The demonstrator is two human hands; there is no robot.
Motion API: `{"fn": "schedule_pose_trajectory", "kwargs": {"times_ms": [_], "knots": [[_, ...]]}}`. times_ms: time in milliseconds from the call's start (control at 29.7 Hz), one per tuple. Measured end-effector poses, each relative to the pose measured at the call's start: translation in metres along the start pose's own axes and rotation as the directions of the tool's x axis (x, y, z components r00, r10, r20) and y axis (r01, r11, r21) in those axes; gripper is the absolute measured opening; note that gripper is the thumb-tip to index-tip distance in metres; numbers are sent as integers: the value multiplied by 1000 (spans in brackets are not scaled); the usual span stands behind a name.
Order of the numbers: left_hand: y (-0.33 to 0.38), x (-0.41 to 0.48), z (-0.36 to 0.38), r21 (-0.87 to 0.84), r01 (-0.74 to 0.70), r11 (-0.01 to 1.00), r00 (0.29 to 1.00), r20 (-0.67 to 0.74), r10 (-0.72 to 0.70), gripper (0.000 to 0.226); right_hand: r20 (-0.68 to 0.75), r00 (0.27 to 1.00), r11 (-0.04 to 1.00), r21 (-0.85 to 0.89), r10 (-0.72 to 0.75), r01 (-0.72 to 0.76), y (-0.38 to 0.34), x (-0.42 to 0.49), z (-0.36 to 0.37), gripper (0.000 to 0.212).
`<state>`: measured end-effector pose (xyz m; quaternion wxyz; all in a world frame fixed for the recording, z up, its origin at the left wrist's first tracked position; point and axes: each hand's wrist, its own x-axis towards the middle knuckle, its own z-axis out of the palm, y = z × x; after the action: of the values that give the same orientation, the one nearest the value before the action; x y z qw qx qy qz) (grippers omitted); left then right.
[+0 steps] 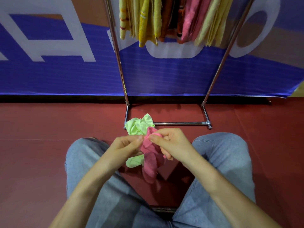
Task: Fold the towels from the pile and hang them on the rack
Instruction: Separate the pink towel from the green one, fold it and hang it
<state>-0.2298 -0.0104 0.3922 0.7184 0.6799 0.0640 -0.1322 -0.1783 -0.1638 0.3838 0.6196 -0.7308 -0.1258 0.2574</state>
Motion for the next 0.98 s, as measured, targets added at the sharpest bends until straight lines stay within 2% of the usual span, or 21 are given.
{"fn": "schedule_pose_trajectory", "kwargs": {"times_ms": [135,404,741,843,977], "knots": [[5,-3,5,32,-54,998,999,7,54,21,-3,1000,999,34,7,-7,-3,-2,1,21],[4,-4,9,91,-99,991,994,-40,103,25,-3,995,987,125,97,-96,0,-2,5,29],[-1,-4,10,155,-103,983,994,-26,108,27,72,986,965,203,153,-164,2,-7,5,24],[-1,-6,10,218,-121,968,991,-19,129,26,79,987,978,141,140,-150,3,-6,4,26],[0,-6,2,344,-147,928,987,-11,161,20,131,985,991,-79,114,-104,-1,-5,-6,18]]}}
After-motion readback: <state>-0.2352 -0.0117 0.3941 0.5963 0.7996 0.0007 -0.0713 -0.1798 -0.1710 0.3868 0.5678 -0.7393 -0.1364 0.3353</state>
